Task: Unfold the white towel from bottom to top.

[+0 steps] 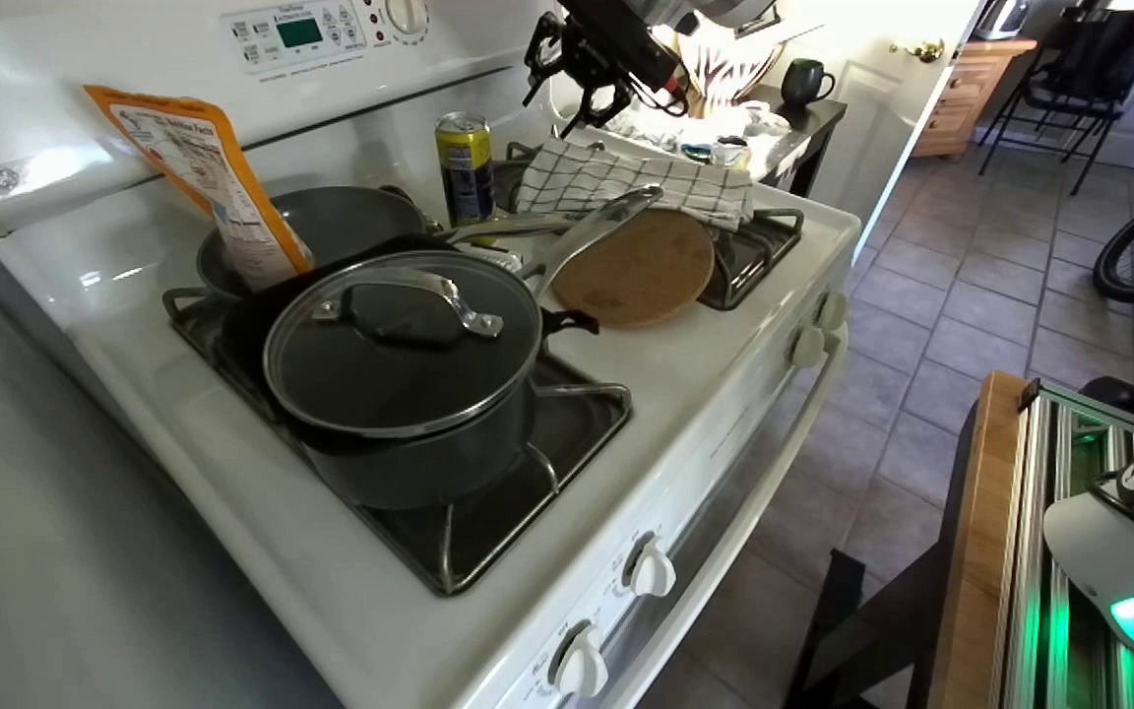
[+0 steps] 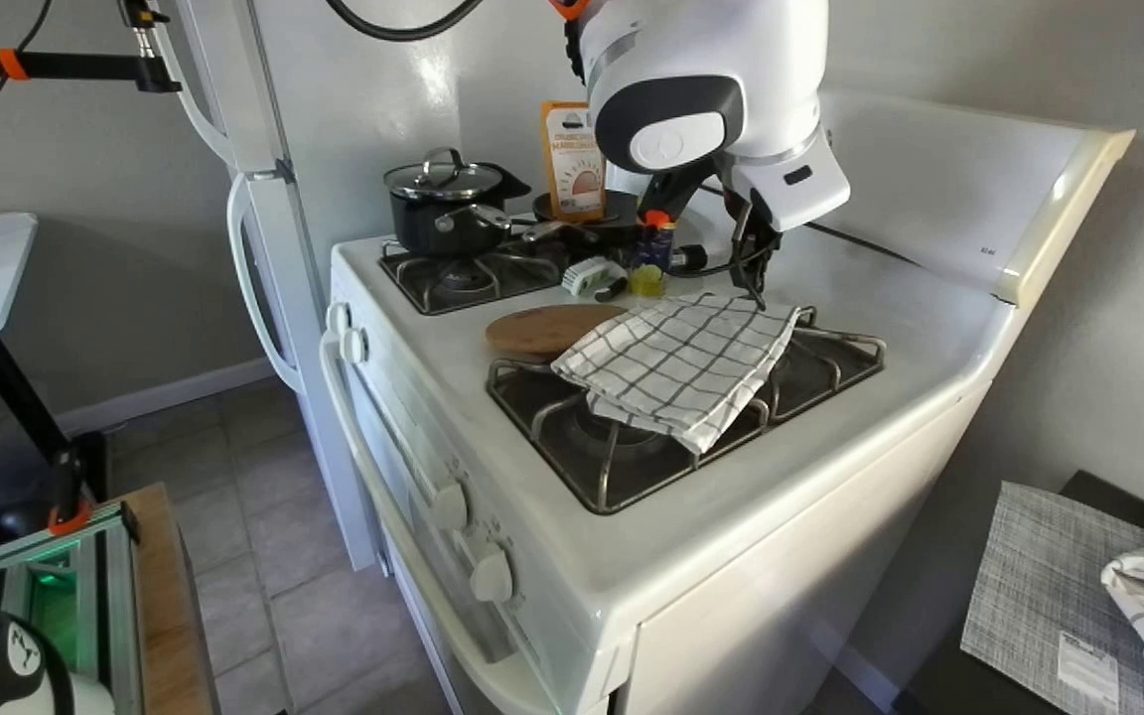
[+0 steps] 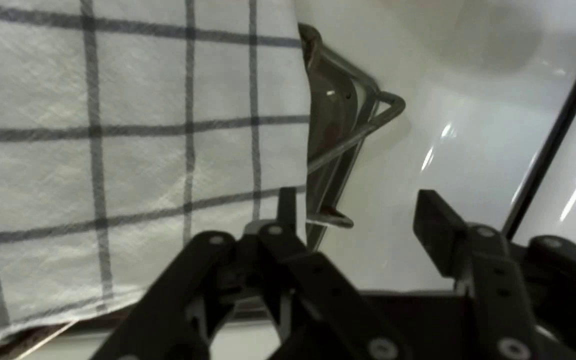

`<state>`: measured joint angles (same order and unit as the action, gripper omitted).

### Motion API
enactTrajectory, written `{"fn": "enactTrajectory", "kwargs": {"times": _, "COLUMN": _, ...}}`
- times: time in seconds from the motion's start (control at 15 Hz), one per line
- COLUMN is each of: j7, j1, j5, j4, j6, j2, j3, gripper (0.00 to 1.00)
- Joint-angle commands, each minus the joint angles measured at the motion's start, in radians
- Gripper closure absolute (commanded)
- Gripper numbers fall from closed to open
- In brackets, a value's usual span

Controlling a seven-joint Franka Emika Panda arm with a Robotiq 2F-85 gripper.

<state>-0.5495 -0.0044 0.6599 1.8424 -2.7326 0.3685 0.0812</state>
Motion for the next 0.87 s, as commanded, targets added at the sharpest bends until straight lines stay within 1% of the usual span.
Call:
{"fn": "enactTrajectory", "kwargs": {"times": 0.0, "j7": -0.062, "j1": -0.016, "j5": -0.085, "j4": 0.147, "j6": 0.094, "j2": -0.177, "j3": 0.053, "gripper": 0.04}}
{"fn": "enactTrajectory", "kwargs": {"times": 0.07, "j7": -0.094, "j1": -0.009, "j5": -0.174, "j4": 0.194, "j6": 0.161, "j2": -0.233, "j3": 0.092, "gripper": 0.01}}
{"fn": "enactTrajectory", "kwargs": {"times": 0.13, "j7": -0.113, "j1": -0.017, "j5": -0.255, "j4": 0.219, "j6": 0.237, "j2": -0.279, "j3": 0.110, "gripper": 0.00}}
{"fn": "enactTrajectory", "kwargs": {"times": 0.2, "j7": -0.131, "j1": -0.029, "j5": -0.332, "j4": 0.242, "j6": 0.304, "j2": -0.329, "j3": 0.120, "gripper": 0.00}}
{"fn": "enactTrajectory", "kwargs": {"times": 0.4, "j7": -0.078, "j1": -0.082, "j5": -0.464, "j4": 0.287, "j6": 0.541, "j2": -0.488, "j3": 0.114, "gripper": 0.00}}
{"fn": "enactTrajectory", "kwargs": {"times": 0.53, "j7": -0.023, "j1": -0.110, "j5": -0.509, "j4": 0.310, "j6": 0.662, "j2": -0.583, "j3": 0.102, "gripper": 0.00}}
{"fn": "enactTrajectory", "kwargs": {"times": 0.6, "j7": 0.001, "j1": -0.119, "j5": -0.517, "j4": 0.314, "j6": 0.699, "j2": -0.614, "j3": 0.096, "gripper": 0.00}}
{"fn": "enactTrajectory", "kwargs": {"times": 0.67, "j7": -0.029, "j1": -0.125, "j5": -0.477, "j4": 0.250, "j6": 0.657, "j2": -0.524, "j3": 0.091, "gripper": 0.00}}
{"fn": "enactTrajectory", "kwargs": {"times": 0.8, "j7": -0.006, "j1": -0.137, "j5": -0.488, "j4": 0.275, "j6": 0.701, "j2": -0.592, "j3": 0.085, "gripper": 0.00}}
